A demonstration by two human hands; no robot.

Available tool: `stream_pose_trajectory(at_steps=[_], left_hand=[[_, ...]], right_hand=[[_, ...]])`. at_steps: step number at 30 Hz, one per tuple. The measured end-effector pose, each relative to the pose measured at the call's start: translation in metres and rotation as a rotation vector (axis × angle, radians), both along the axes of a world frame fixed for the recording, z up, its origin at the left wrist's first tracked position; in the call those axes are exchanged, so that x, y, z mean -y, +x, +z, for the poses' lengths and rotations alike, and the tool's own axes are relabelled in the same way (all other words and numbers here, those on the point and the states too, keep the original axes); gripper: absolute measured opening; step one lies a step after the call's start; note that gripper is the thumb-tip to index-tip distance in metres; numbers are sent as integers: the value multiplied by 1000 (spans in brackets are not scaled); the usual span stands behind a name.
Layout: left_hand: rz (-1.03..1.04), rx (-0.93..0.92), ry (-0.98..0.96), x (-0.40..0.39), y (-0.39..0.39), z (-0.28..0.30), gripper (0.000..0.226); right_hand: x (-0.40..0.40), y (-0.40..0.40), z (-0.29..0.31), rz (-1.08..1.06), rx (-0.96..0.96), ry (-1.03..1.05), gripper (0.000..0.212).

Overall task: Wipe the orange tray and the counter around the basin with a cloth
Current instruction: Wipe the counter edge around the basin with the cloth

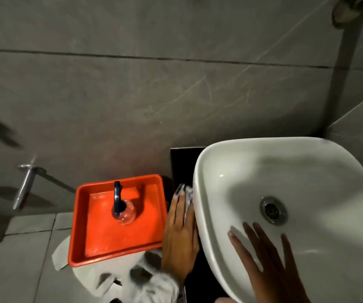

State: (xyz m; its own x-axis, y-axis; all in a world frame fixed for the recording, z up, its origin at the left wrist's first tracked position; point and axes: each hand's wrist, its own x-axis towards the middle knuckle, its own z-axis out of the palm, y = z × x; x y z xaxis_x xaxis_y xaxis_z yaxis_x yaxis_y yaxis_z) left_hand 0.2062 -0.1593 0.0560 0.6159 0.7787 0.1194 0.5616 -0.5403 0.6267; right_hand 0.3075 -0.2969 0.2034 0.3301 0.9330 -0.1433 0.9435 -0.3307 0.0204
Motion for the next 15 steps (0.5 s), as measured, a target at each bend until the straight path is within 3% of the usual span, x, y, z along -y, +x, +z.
stream_pose_trajectory(at_steps=[2, 3, 5, 6, 8, 11, 15], left_hand=[[51, -65, -35, 58, -13, -8, 71], [52, -95, -41, 76, -17, -12, 70], [14, -76, -28, 79, -21, -18, 69], [-18, -45, -11, 62, -19, -17, 71], [-20, -67, 22, 2, -3, -12, 73], [17, -163, 87, -103, 38, -1, 65], [-27, -228, 47, -142, 55, 0, 64]], right_hand=[[0, -15, 1, -67, -65, 102, 42], [-7, -15, -2, -132, -53, 147, 43], [-8, -1, -12, -65, 26, 94, 84], [-8, 7, -17, -13, 60, 139, 88], [-3, 15, -15, 62, 43, 164, 75], [-3, 13, -16, 40, -37, 28, 109], [1, 16, -21, 14, -133, -34, 117]])
